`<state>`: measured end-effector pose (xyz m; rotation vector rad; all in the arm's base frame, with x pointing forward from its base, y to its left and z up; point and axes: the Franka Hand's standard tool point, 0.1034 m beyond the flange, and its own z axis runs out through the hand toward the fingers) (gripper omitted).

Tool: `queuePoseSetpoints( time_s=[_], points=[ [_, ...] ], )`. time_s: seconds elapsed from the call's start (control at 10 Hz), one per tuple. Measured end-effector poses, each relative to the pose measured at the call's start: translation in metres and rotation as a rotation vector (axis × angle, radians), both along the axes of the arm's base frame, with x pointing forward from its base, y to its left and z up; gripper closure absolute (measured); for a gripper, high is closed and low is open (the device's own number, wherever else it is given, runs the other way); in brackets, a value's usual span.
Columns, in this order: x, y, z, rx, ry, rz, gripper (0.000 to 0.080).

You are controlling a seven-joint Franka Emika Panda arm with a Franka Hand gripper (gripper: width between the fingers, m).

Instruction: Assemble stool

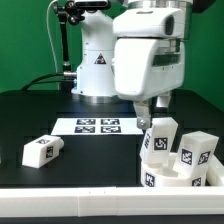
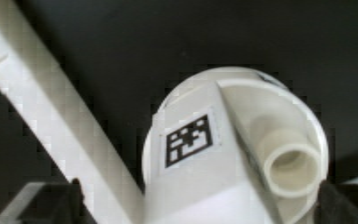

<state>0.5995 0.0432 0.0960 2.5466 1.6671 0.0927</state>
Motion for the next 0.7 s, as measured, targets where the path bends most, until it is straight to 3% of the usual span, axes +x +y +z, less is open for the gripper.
queuePoseSetpoints(
  time_s=[0.4,0.7],
  points=[
    [0.0045,0.0049,-0.0073,-0.103,0.024,0.362,0.0151],
    [0.0049,0.0014,-0.0073,-0.119,0.029,0.417,0.0151]
  ],
)
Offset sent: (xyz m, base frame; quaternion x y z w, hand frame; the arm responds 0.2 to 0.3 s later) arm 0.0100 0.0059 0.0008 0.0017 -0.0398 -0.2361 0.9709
